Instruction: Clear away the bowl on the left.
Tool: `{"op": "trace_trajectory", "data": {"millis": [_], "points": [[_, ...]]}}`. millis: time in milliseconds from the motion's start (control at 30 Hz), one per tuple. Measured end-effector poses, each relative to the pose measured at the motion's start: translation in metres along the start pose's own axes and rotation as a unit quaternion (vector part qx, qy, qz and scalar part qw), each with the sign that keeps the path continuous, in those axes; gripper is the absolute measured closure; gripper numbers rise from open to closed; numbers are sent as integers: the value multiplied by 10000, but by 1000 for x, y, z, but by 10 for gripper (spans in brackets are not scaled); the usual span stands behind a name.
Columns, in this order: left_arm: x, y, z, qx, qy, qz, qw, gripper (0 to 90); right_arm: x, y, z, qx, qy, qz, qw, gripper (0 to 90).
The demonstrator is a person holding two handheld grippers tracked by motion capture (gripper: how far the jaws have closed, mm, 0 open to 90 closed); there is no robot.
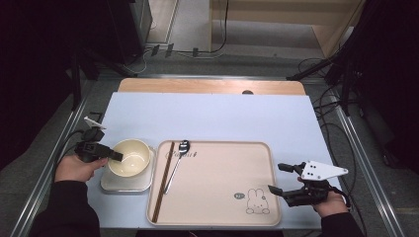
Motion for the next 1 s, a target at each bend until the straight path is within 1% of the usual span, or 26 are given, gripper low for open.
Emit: {"op": "trace_trajectory", "data": {"millis": [67, 100, 233, 300, 400, 433, 500, 533, 667, 767, 900, 933, 967, 1000], "points": [[0, 3, -1, -67, -6, 16, 10000, 819, 0, 0, 0, -5, -6, -1, 10000, 223], [-1, 4, -2, -99, -39, 57, 9999, 821, 0, 0, 0, -3, -1, 2, 10000, 223], [0, 10, -6, -230, 17, 130, 9996, 827, 0, 0, 0, -7, 5, -6, 10000, 223], [-1, 13, -8, -272, -1, 140, 9995, 828, 0, 0, 0, -6, 4, -5, 10000, 223], [-2, 17, -8, -337, -73, 197, 9992, 836, 0, -1, 0, -5, 3, -6, 10000, 223], [-4, 18, -8, -353, -137, 235, 9990, 839, 0, -1, 0, -4, 7, -9, 10000, 223], [-4, 21, -7, -382, -167, 271, 9988, 842, 0, -1, 0, 8, 12, -15, 10000, 223], [-4, 22, -7, -361, -166, 300, 9988, 839, 1, -1, 0, 14, 13, -6, 10000, 223], [-4, 26, -6, -392, -235, 326, 9984, 838, 1, -2, 0, 20, 19, -5, 10000, 224], [-5, 30, -5, -405, -281, 411, 9979, 835, 1, -1, 0, 14, 25, 2, 10000, 223], [-6, 38, -4, -421, -331, 492, 9974, 837, 0, -1, 0, 34, 29, 18, 10000, 223], [-5, 40, -4, -420, -339, 546, 9970, 837, 0, -1, 1, 31, 30, 28, 10000, 223], [-5, 42, -3, -445, -322, 512, 9972, 838, 0, 0, 1, 33, 30, 31, 10000, 224], [-4, 45, -3, -457, -304, 533, 9971, 838, 0, 0, 0, 30, 33, 32, 10000, 223]]}}
Point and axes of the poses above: each handheld gripper's, and its own axes: z roughly forward along the jaws, x roughly out of its top, y roughly to its right, the point moved 10 cm from there along z, roughly forward along the jaws, and after that the axes turned 3 degrees about z, right-handed, at the moved point
